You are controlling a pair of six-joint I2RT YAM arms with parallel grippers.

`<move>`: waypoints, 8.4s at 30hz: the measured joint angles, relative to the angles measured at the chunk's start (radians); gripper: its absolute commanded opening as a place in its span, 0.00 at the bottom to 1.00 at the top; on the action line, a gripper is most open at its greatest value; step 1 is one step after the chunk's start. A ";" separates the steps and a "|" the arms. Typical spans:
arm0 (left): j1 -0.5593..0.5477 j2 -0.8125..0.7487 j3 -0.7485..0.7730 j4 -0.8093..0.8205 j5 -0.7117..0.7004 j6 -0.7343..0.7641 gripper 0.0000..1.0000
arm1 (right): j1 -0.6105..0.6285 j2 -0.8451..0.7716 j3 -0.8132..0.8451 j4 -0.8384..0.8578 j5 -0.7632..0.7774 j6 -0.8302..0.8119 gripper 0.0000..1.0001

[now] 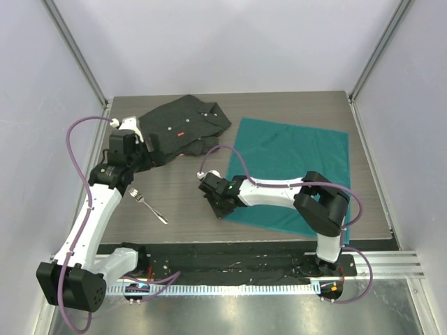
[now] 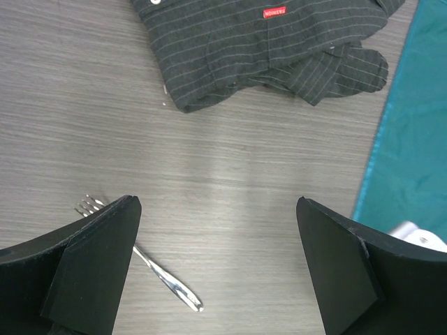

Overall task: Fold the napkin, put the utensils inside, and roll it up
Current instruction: Fold the napkin, then grab a utensil with the left arm

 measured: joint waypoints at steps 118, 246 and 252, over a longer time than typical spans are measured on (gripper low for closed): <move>0.000 0.018 0.056 0.082 0.014 0.060 1.00 | -1.279 0.358 0.623 -0.165 0.198 -0.349 0.01; 0.354 0.500 -0.148 0.083 0.101 -0.148 0.00 | -1.000 -0.064 0.376 -0.051 -0.273 -0.289 0.64; 0.343 0.481 -0.148 0.083 0.173 -0.172 0.00 | -0.875 -0.064 0.377 -0.053 -0.265 -0.289 0.63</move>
